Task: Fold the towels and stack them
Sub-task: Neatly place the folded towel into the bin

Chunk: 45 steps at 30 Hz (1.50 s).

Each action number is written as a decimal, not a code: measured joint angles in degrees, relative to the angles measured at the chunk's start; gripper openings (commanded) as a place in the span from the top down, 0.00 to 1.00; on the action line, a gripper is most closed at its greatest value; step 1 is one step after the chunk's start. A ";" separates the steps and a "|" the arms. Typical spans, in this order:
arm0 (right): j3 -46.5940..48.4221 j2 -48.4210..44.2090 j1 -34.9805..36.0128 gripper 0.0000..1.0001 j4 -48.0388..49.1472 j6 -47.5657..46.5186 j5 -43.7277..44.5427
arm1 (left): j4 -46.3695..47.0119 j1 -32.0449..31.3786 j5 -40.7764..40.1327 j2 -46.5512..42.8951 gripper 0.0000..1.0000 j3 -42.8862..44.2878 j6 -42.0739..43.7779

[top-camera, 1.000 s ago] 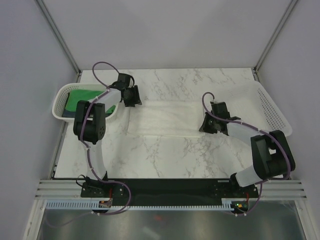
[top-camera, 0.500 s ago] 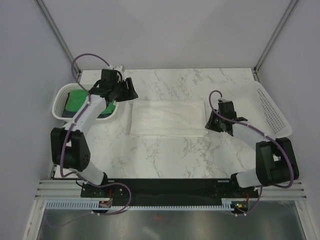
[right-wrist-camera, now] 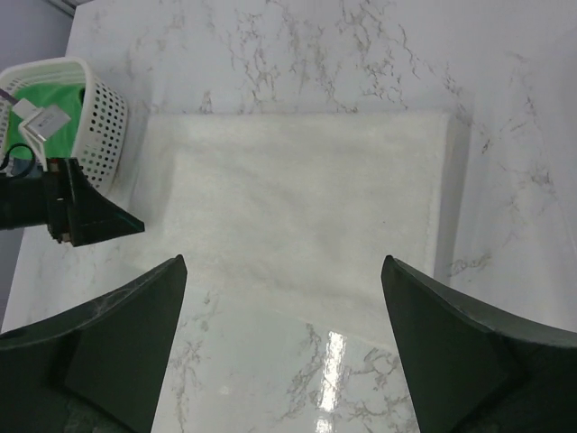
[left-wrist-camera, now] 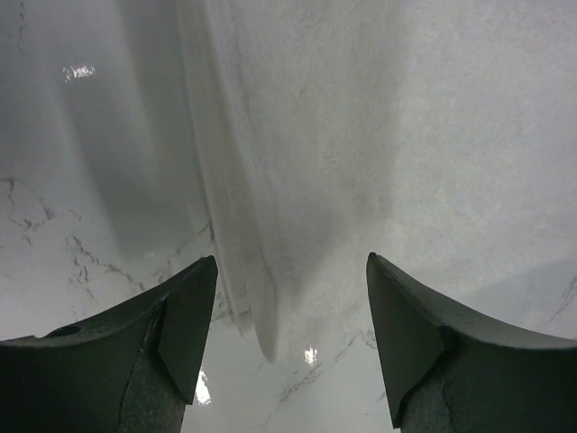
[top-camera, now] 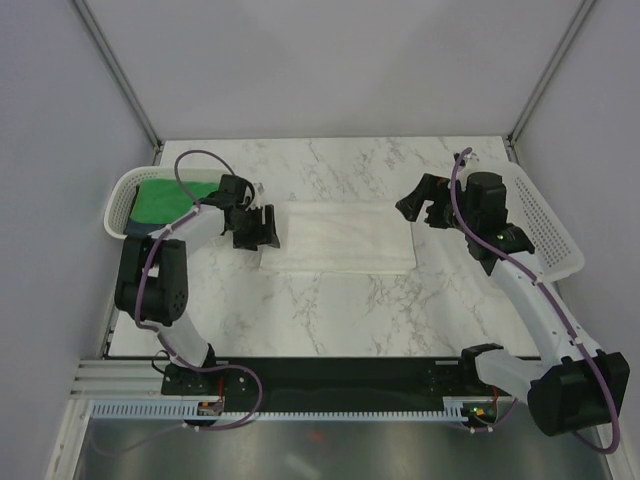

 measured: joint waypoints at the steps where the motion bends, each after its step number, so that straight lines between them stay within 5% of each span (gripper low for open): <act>1: 0.28 -0.83 0.00 0.02 -0.17 -0.04 -0.39 | -0.11 0.11 0.11 0.94 0.25 0.48 0.13; 16: 0.50 -2.80 0.00 0.02 -2.12 -0.83 -1.88 | 0.11 0.87 2.60 10.78 0.32 8.37 0.50; 18: 0.50 -2.80 0.00 0.02 -2.10 -0.85 -2.10 | 0.07 0.90 2.32 10.80 0.41 8.37 0.52; 22: 0.50 -2.80 0.00 0.02 -2.08 -0.83 -2.45 | -0.09 1.07 2.25 11.65 0.87 8.39 0.79; 24: 0.50 -2.78 0.00 0.02 -2.05 -0.83 -2.64 | -0.44 1.07 2.78 11.78 0.98 8.72 0.76; 45: 0.46 -3.04 0.00 0.02 -1.97 -1.31 -2.86 | -21.49 -1.38 -13.16 10.69 0.98 28.24 2.49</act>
